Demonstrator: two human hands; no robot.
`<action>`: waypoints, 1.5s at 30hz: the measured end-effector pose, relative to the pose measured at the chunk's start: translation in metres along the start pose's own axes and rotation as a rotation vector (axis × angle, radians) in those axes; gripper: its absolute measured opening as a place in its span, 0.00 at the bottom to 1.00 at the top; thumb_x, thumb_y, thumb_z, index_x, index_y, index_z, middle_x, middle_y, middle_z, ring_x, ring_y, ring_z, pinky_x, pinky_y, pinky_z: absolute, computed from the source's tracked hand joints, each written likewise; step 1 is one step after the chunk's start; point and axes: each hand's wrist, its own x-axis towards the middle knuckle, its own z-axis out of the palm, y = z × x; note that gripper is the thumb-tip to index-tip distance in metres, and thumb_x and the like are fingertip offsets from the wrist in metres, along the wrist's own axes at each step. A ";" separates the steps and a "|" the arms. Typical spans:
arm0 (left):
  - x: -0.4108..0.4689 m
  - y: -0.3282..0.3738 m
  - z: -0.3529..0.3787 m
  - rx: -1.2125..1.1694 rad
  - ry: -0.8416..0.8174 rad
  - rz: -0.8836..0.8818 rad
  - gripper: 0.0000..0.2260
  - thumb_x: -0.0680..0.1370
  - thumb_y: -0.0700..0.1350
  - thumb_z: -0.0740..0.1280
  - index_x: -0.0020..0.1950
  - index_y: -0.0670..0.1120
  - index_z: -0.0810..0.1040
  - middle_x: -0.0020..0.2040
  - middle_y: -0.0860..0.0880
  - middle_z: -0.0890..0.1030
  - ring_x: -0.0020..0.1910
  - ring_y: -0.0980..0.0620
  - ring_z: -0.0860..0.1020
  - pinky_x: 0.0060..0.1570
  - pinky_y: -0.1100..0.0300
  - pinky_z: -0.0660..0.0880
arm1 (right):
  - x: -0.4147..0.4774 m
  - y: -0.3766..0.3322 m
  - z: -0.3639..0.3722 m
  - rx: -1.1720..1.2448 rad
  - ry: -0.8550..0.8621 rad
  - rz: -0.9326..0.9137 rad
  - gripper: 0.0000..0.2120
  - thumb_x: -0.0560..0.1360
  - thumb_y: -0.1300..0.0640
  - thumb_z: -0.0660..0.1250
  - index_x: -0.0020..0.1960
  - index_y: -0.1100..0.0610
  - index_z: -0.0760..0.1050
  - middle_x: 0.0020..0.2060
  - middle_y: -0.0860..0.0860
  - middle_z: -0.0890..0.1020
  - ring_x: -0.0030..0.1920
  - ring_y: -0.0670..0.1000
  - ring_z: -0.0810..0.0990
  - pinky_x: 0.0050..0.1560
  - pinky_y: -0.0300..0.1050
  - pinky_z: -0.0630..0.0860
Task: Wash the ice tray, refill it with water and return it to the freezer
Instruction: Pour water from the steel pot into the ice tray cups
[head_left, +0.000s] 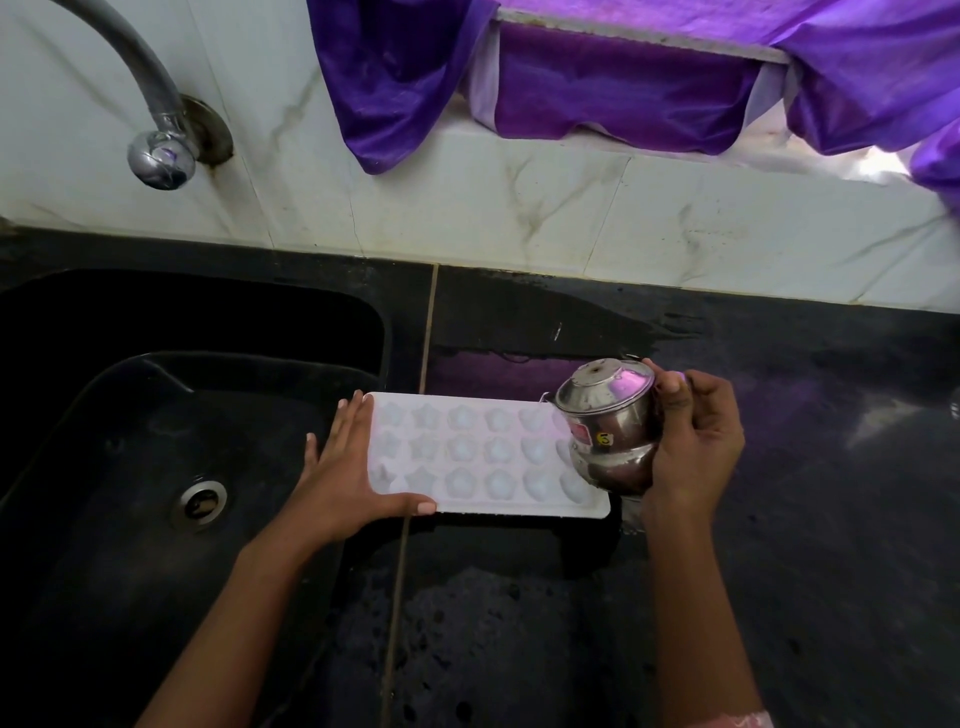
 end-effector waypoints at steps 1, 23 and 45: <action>-0.001 0.000 0.000 -0.002 -0.001 0.001 0.65 0.54 0.72 0.71 0.75 0.49 0.34 0.76 0.53 0.35 0.71 0.61 0.34 0.71 0.50 0.33 | 0.000 0.000 0.001 0.013 -0.005 0.003 0.09 0.75 0.63 0.65 0.39 0.53 0.71 0.31 0.37 0.81 0.38 0.33 0.78 0.41 0.28 0.74; -0.002 0.001 -0.005 0.096 0.002 0.028 0.66 0.50 0.77 0.61 0.74 0.46 0.32 0.76 0.51 0.34 0.69 0.60 0.30 0.71 0.53 0.31 | -0.010 0.003 0.019 -0.023 -0.163 0.002 0.08 0.73 0.62 0.67 0.39 0.51 0.74 0.35 0.39 0.83 0.43 0.40 0.82 0.48 0.39 0.78; -0.006 -0.001 0.000 0.048 0.053 0.053 0.63 0.50 0.77 0.56 0.75 0.47 0.34 0.76 0.54 0.35 0.70 0.62 0.31 0.69 0.56 0.30 | -0.013 0.002 0.023 -0.001 -0.104 0.010 0.09 0.73 0.60 0.68 0.37 0.48 0.74 0.33 0.39 0.83 0.41 0.39 0.80 0.46 0.37 0.77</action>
